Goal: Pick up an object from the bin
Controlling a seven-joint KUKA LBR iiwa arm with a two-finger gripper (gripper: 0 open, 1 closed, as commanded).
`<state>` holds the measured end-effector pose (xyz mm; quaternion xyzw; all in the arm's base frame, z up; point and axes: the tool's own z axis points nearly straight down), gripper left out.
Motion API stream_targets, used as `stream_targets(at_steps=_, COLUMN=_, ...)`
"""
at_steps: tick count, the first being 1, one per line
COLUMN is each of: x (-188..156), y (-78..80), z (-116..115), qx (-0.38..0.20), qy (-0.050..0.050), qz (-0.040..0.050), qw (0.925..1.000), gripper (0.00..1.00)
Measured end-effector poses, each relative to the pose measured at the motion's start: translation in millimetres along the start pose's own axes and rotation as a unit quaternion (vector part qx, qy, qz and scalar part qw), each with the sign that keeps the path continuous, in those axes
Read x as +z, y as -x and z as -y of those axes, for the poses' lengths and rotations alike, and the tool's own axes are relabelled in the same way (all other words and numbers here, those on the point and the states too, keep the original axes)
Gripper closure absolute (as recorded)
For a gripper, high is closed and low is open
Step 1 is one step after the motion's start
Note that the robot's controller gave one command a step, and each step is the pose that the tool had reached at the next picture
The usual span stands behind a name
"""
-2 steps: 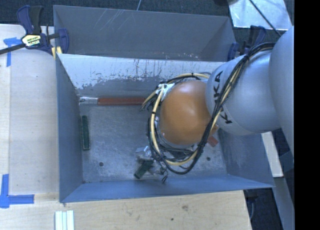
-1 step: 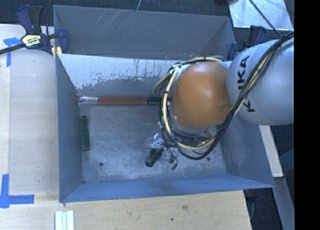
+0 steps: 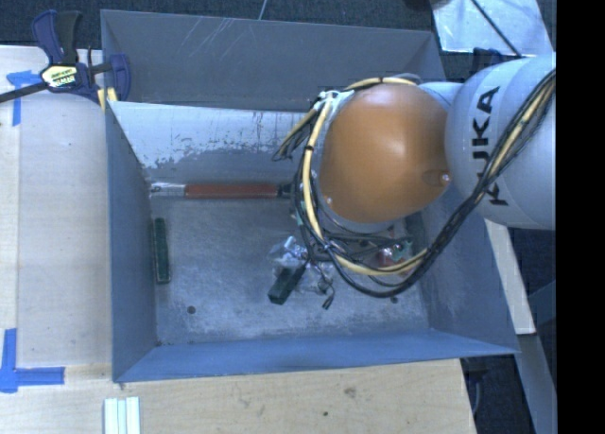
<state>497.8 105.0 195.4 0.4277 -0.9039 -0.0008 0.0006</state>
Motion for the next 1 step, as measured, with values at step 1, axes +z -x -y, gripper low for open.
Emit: stream_targets(at_steps=1, x=-29.1, y=-11.5, z=12.7, qx=0.000, qy=-0.002, qz=0.0040, qw=1.0000, gripper=1.00)
